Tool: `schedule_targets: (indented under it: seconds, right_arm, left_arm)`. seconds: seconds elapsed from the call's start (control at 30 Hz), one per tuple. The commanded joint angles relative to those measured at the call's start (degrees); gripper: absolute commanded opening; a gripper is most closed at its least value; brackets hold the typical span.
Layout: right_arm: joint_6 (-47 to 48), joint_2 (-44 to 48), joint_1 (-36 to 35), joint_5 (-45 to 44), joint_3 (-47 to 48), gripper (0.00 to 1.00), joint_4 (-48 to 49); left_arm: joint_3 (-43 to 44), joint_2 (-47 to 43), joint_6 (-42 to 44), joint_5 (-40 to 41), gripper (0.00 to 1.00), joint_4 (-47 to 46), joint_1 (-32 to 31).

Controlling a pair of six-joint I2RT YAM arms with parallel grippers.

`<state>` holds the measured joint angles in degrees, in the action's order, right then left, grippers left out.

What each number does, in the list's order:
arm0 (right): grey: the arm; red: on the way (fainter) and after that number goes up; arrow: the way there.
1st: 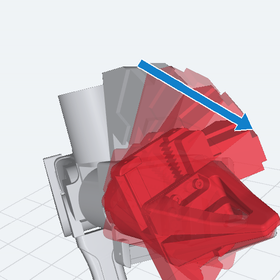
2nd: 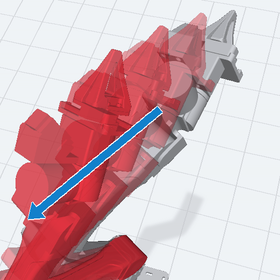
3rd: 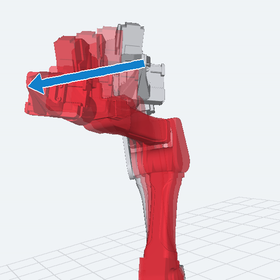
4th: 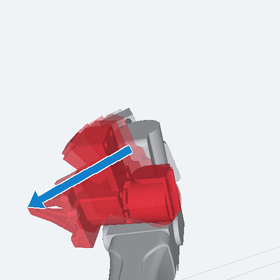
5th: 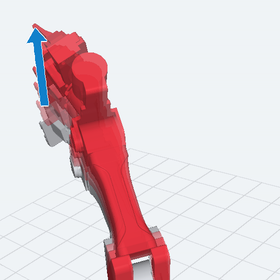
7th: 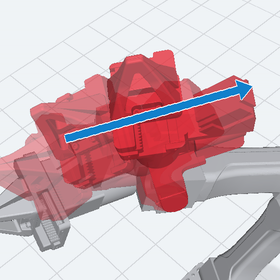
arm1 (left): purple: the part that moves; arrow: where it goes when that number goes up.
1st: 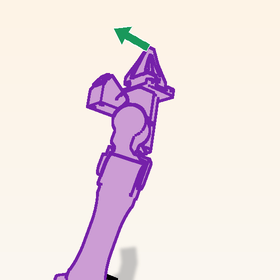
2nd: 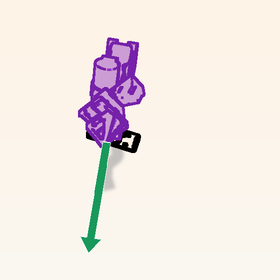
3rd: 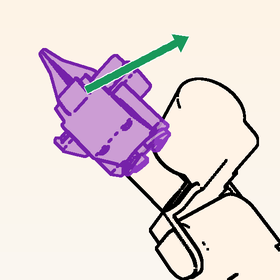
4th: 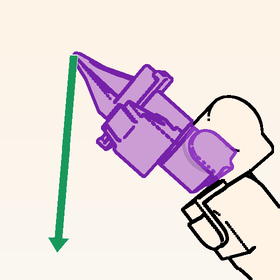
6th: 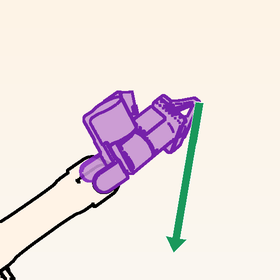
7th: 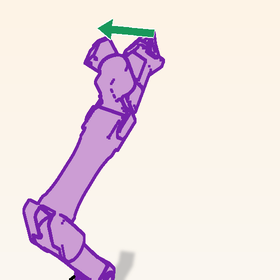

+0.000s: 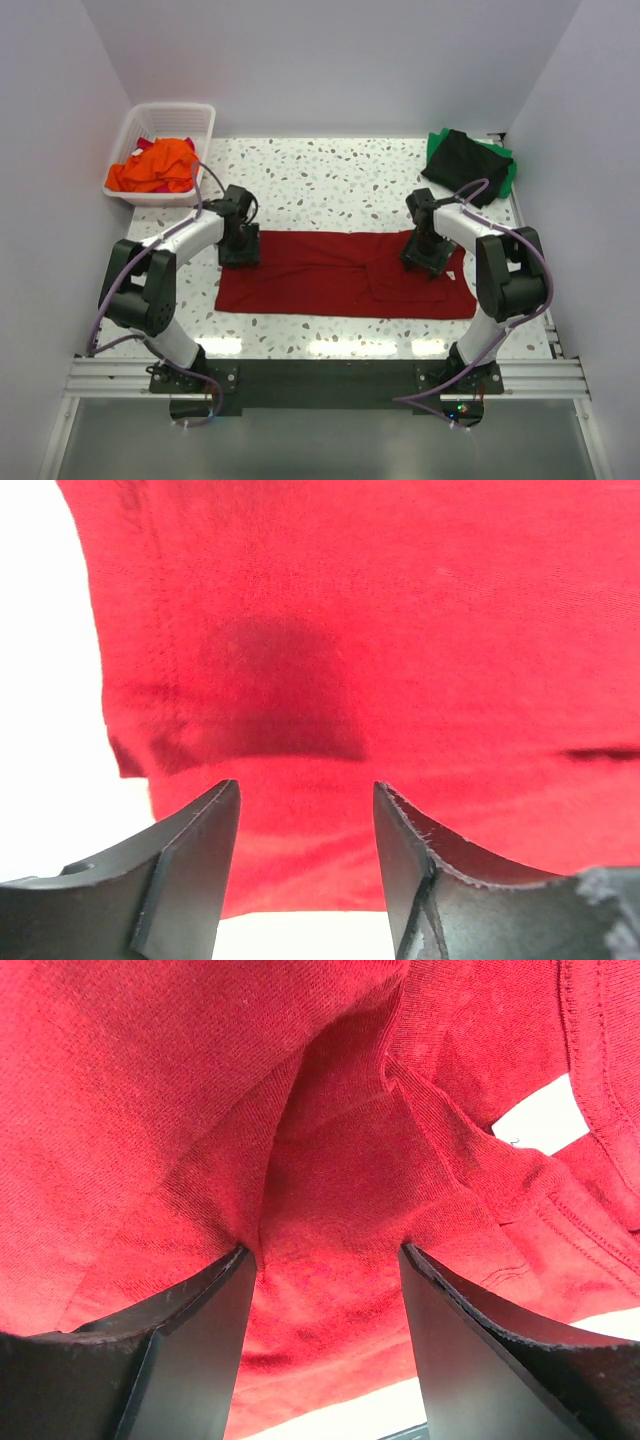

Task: Fold and stack the t-shirts
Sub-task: Fold the tshirt

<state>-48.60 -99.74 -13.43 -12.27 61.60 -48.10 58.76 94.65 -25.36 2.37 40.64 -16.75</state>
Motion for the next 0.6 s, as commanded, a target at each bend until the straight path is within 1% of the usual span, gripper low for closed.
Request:
schedule_targets:
  seconds: [0.0,0.13,0.33,0.57]
  right_arm:
    - [0.0,-0.89,0.25,-1.35,0.18,0.64,2.13]
    - [0.26,-0.8,0.33,-1.09,-0.17,0.64,2.39]
    - [0.43,-0.71,0.25,-1.0,-0.69,0.64,2.57]
    - [0.7,-1.68,0.34,-0.65,-0.61,0.64,2.74]
  left_arm:
    - [3.99,-5.61,2.86,2.45,0.62,1.54,-0.56]
    - [5.13,-4.74,3.57,3.52,0.62,1.9,-0.65]
    - [4.87,-0.53,3.22,3.52,0.62,0.4,-0.56]
    - [2.06,1.06,1.28,3.52,0.63,0.76,-0.56]
